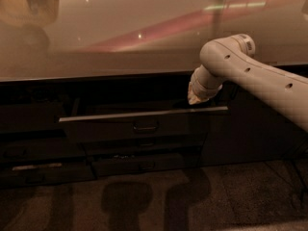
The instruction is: Open top drawer
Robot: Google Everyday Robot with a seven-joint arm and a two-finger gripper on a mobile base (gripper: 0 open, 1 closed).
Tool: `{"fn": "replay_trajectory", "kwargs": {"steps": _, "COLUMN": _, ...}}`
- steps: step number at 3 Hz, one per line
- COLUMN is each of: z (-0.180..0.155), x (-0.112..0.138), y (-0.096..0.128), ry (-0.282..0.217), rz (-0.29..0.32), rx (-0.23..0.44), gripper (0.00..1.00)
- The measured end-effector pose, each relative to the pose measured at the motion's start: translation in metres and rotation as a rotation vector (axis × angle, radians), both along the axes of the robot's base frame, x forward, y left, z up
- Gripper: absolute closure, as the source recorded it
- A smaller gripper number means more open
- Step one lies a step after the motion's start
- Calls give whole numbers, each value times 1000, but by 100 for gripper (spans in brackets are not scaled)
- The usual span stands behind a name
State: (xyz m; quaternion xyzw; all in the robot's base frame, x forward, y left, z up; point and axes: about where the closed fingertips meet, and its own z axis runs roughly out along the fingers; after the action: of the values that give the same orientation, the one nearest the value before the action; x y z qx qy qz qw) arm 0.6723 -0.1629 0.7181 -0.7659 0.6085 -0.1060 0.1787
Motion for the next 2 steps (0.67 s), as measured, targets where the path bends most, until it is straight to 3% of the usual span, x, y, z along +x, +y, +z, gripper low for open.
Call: {"fn": "replay_trajectory", "kwargs": {"steps": 2, "z": -42, "x": 1, "y": -23, "ry": 86, "rz": -25, "rx": 7, "gripper": 100}}
